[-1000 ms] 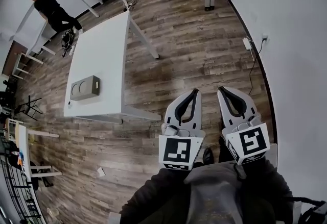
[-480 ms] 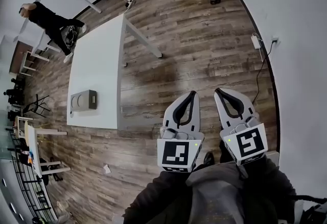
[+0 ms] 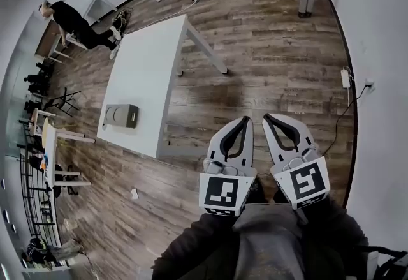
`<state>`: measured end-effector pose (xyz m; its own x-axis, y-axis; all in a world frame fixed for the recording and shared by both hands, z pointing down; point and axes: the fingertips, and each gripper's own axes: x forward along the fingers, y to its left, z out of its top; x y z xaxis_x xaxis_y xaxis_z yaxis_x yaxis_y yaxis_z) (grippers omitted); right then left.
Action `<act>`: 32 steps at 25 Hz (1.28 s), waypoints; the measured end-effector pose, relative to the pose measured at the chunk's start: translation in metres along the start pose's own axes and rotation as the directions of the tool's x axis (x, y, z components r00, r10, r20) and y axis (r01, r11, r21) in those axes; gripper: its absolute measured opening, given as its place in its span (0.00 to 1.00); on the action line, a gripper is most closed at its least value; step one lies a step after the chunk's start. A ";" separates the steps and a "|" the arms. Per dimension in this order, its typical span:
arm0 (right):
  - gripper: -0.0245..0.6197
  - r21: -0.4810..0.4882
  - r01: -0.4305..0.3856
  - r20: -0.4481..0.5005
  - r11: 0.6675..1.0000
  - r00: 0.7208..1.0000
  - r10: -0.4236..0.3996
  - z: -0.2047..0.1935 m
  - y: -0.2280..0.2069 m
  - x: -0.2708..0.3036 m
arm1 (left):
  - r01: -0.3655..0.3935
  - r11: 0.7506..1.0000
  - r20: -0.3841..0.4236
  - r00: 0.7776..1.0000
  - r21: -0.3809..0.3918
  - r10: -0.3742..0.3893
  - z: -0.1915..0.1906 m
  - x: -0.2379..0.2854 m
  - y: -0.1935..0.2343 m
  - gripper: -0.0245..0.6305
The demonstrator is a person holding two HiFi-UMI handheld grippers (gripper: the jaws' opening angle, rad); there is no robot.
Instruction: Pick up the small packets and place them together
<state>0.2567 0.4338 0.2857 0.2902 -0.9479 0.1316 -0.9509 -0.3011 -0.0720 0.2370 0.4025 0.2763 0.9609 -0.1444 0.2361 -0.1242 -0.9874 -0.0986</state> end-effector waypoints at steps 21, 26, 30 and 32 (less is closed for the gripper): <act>0.05 -0.067 -0.403 -0.086 0.913 0.914 0.397 -0.011 0.093 0.211 | -0.354 0.925 -0.027 0.935 -0.138 0.353 -0.047 -0.005 0.212 0.04; 0.05 -0.075 -0.492 -0.127 0.867 0.867 0.481 -0.019 0.124 0.269 | -0.419 0.888 -0.053 0.907 -0.188 0.417 -0.065 -0.002 0.269 0.04; 0.05 -0.076 -0.555 -0.142 0.828 0.828 0.542 -0.017 0.155 0.300 | -0.465 0.861 -0.057 0.884 -0.205 0.464 -0.071 -0.010 0.305 0.04; 0.05 -0.081 -0.596 -0.148 0.799 0.800 0.582 -0.015 0.173 0.309 | -0.504 0.837 -0.062 0.862 -0.215 0.503 -0.072 -0.020 0.321 0.04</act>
<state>0.1801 0.0900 0.3291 -0.3375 -0.9176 0.2099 -0.9412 0.3332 -0.0563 0.1598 0.0838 0.3092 0.7504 -0.6254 0.2141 -0.6413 -0.7673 0.0065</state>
